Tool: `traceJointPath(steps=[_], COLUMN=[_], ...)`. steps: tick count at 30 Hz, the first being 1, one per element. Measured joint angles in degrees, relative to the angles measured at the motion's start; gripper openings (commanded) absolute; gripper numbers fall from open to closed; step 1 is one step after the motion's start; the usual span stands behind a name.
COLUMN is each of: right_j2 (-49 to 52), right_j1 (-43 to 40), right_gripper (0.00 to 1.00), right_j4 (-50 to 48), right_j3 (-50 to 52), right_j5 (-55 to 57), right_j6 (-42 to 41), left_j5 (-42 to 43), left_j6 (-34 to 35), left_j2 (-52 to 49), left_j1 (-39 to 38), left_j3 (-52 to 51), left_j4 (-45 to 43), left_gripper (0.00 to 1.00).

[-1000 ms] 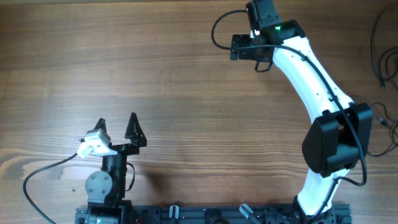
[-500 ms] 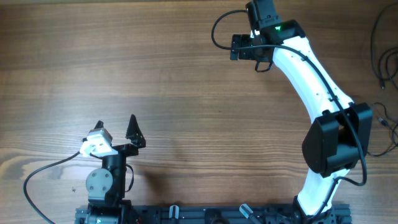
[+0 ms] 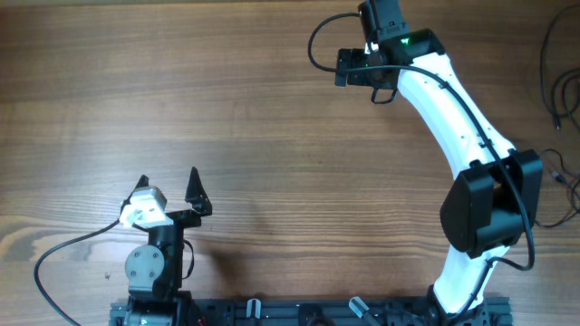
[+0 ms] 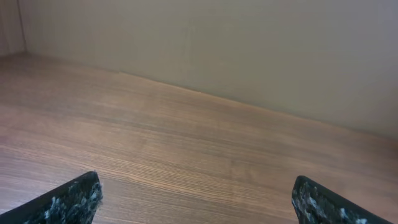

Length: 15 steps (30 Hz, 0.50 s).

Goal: Untangle cables

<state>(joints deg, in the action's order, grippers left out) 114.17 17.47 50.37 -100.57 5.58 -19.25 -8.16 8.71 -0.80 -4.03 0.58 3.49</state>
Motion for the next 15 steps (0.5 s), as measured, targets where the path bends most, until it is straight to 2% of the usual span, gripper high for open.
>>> traceJointPath(steps=[7, 15], right_j2=[0.00, 0.00], right_j1=[0.00, 0.00], right_gripper=[1.00, 1.00], right_j4=[-0.09, -0.09], right_j3=[0.00, 0.00], right_j5=[0.00, 0.00], right_j6=[0.00, 0.00], left_j5=[-0.15, -0.15], left_j6=[-9.42, -11.69], left_j2=[0.02, 0.00], left_j1=[0.00, 0.00], left_j3=[0.00, 0.00], left_j4=[-0.02, -0.02], left_gripper=[1.00, 1.00])
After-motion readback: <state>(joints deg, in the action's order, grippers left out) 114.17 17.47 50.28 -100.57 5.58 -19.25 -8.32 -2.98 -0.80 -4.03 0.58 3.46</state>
